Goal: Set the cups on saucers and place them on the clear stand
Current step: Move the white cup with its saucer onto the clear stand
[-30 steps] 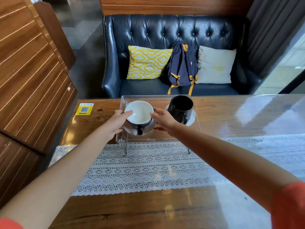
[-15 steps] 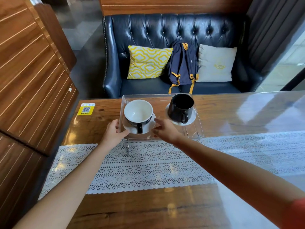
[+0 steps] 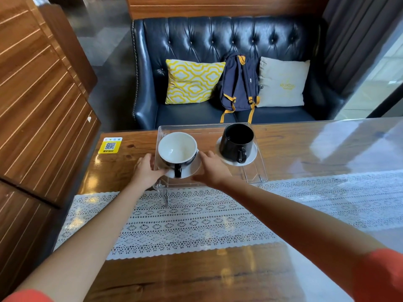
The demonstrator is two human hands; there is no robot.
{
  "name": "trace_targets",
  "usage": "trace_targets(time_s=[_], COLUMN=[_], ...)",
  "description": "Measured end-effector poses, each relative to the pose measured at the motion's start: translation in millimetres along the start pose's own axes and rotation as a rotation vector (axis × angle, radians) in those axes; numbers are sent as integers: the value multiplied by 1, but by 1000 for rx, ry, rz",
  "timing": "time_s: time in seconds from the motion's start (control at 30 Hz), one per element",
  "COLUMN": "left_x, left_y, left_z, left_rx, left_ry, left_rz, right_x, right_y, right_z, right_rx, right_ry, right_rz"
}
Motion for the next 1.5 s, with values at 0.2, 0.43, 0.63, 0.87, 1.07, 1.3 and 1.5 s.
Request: trace_targets(time_s=[0.2, 0.43, 0.63, 0.87, 1.07, 1.3, 1.5], left_x=[16, 39, 49, 59, 60, 58, 57], left_y=[1, 0, 1, 1, 4, 7, 11], left_z=[-4, -9, -9, -11, -13, -11, -10], left_rx=[35, 111, 44, 27, 10, -40, -90], left_ry=[17, 24, 12, -1, -26, -40, -53], left_rz=[5, 29, 2, -9, -94, -159, -130], right_x=[14, 36, 50, 61, 68, 72, 77], right_y=[2, -3, -5, -4, -5, -2, -10], right_z=[-3, -3, -3, -3, -5, -8, -9], right_rx=[-19, 30, 83, 135, 153, 192, 369], right_ry=[10, 28, 56, 69, 76, 83, 103], right_rz=[-50, -5, -3, 14, 21, 45, -18])
Point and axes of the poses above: each hand's wrist, its own x-axis towards the middle knuckle, its own y-axis out of the palm, z = x × y, the point moved 5 cm from there along x, towards the middle knuckle, and after that the axes turned 3 degrees about -z, right-handed, at the moved point
